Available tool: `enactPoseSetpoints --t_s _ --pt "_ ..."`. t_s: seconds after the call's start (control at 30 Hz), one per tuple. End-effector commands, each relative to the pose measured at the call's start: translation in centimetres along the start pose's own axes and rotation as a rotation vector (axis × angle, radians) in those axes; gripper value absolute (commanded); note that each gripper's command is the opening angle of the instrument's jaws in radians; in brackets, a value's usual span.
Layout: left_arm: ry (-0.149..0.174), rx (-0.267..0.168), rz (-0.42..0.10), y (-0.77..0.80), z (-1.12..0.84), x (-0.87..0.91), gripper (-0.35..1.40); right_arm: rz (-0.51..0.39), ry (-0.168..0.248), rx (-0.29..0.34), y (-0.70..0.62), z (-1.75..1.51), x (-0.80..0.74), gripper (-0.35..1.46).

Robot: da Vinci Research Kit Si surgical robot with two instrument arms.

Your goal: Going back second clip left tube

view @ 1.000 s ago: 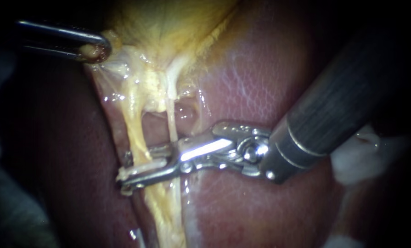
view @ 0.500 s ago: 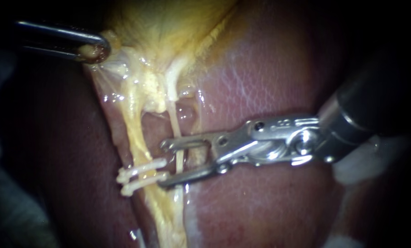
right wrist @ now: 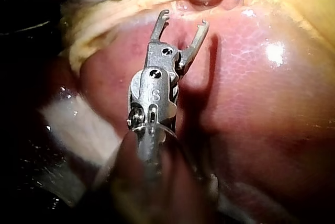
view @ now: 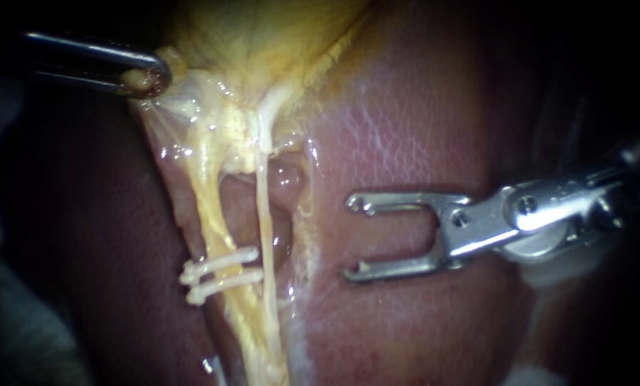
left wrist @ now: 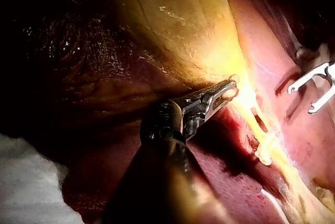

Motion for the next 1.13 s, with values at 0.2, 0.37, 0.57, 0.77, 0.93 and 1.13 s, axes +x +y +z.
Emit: enactPoseSetpoints --t_s 0.2,0.37,0.57,0.77,0.93,1.13 --pt "0.002 0.003 0.003 -0.03 0.05 -0.04 -0.35 -0.005 0.0 -0.005 0.06 -0.15 0.02 0.5" --pt "0.009 0.015 0.013 -0.13 0.22 -0.19 -0.35 -0.014 0.0 -0.002 0.08 -0.22 0.05 0.5" --pt "0.004 -0.002 0.013 -0.26 0.58 -0.36 -0.35 -0.013 0.002 0.009 0.08 -0.28 0.05 0.5" --pt "-0.005 -0.007 0.008 -0.32 0.82 -0.44 -0.35 -0.02 0.01 0.06 0.06 -0.3 0.05 0.5" --pt "-0.008 -0.007 0.009 -0.32 0.86 -0.44 -0.35 -0.02 0.011 0.064 0.06 -0.32 0.06 0.5" --pt "-0.008 -0.007 0.009 -0.32 0.86 -0.44 -0.35 -0.024 0.013 0.071 0.06 -0.33 0.08 0.5"
